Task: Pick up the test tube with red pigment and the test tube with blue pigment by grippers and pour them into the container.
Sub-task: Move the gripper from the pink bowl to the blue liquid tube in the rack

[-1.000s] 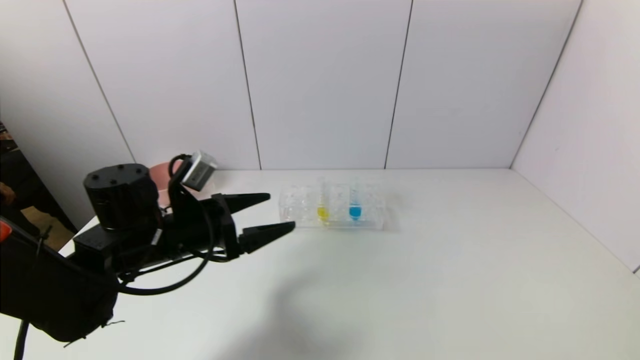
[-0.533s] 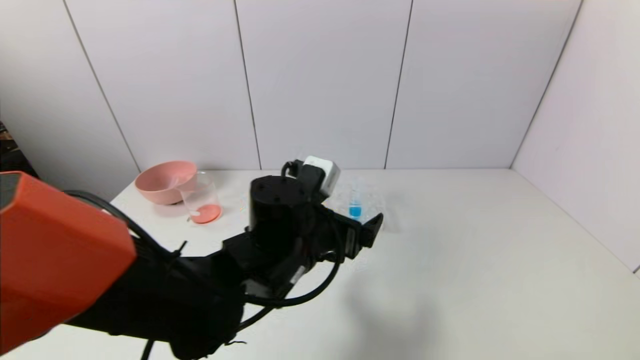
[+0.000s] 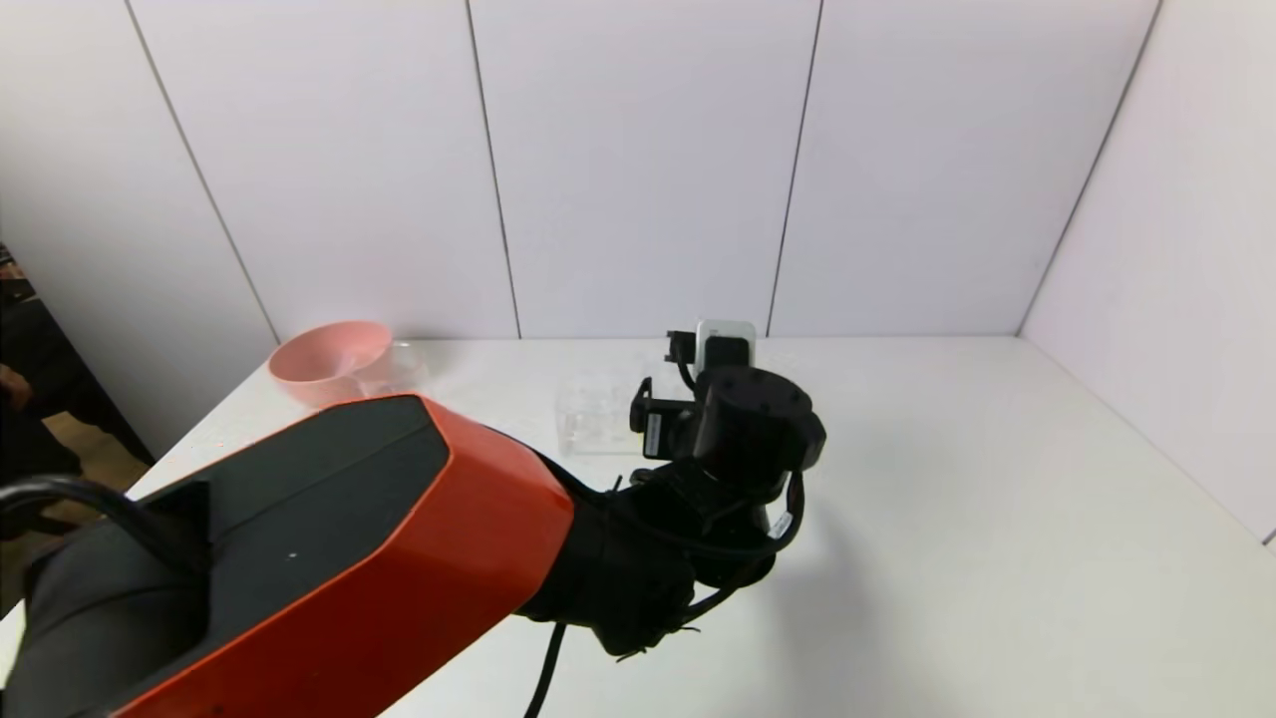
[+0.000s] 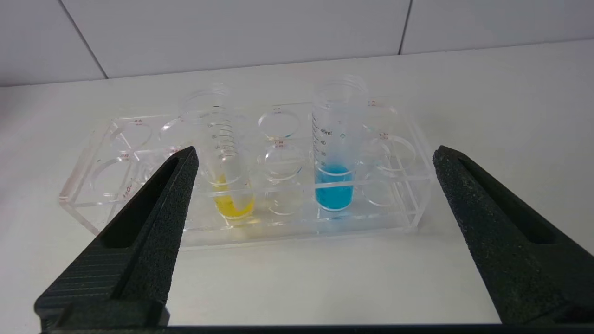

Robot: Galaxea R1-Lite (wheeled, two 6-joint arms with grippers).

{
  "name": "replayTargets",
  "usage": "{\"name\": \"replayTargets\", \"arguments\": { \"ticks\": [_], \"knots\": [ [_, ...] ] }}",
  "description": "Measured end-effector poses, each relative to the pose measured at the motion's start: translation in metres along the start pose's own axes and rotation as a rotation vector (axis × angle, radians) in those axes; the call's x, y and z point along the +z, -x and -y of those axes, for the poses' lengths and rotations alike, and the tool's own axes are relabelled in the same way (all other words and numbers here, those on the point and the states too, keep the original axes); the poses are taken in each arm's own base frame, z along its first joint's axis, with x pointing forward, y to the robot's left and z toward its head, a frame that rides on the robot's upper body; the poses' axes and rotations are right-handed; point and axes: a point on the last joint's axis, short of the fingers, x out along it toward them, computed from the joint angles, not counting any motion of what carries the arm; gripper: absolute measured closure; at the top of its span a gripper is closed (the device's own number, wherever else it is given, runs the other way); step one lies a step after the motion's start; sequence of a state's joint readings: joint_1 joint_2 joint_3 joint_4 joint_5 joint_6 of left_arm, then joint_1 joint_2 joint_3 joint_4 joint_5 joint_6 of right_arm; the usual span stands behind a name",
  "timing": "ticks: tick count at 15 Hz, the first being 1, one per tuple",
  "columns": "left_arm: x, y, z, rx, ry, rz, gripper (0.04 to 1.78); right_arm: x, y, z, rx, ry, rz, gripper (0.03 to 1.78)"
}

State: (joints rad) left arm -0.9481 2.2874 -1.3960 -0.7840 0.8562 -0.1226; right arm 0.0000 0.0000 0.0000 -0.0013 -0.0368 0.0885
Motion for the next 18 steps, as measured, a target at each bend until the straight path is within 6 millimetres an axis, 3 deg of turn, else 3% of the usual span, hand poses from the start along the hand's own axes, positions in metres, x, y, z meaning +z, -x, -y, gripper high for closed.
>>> {"name": "replayTargets", "arguments": {
  "ticks": [7,13,18],
  "knots": [
    [-0.018,-0.031,0.027,0.021,0.034,0.033,0.06,0.000,0.000,0.000,0.000,0.000,0.000,0.04],
    [-0.031,-0.071,0.020,0.073,0.041,0.042,0.06,0.000,0.000,0.000,0.000,0.000,0.000,0.04],
    [-0.035,-0.083,0.019,0.069,0.061,0.060,0.06,0.000,0.000,0.000,0.000,0.000,0.000,0.04]
  ]
}}
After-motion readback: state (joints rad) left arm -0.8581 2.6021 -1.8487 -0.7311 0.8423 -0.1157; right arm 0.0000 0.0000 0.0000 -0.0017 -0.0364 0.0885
